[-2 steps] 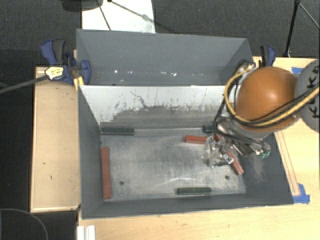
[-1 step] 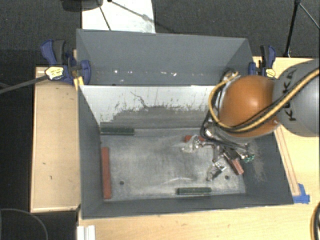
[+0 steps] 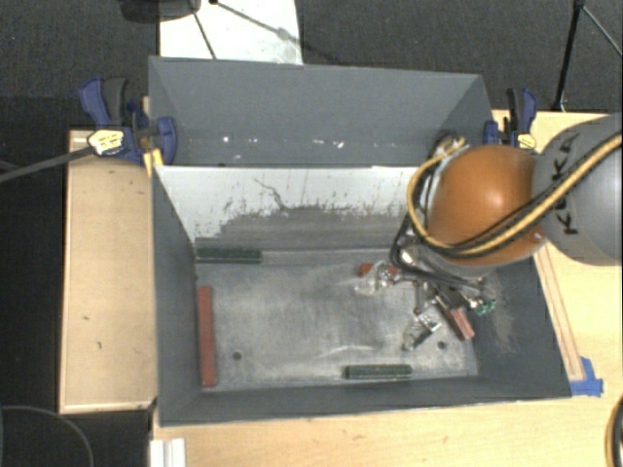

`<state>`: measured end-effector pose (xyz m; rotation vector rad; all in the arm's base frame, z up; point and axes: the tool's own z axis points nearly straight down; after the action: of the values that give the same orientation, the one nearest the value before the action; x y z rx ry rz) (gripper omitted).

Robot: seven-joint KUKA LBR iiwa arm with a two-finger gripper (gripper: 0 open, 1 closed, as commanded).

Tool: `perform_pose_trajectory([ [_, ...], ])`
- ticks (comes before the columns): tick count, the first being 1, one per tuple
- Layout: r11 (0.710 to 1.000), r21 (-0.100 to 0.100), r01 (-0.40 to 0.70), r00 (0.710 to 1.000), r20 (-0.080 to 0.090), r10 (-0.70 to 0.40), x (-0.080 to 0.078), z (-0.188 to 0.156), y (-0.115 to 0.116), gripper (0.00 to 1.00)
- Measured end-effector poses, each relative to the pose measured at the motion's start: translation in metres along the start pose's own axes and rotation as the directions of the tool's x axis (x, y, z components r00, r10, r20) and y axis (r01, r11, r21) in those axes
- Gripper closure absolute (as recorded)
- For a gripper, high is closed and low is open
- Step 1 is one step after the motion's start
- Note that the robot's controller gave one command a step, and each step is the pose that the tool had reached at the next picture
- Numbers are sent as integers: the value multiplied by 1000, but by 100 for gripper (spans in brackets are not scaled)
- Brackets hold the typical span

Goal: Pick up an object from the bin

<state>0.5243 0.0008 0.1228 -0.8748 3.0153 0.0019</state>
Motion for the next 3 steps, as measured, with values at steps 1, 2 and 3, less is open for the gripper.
perform_pose_trajectory([
  [1,999,8,36,999,4,-36,30,47,34,100],
  [2,999,10,36,999,24,-37,25,46,36,0],
  [3,999,5,32,999,-6,-32,33,47,34,100],
])
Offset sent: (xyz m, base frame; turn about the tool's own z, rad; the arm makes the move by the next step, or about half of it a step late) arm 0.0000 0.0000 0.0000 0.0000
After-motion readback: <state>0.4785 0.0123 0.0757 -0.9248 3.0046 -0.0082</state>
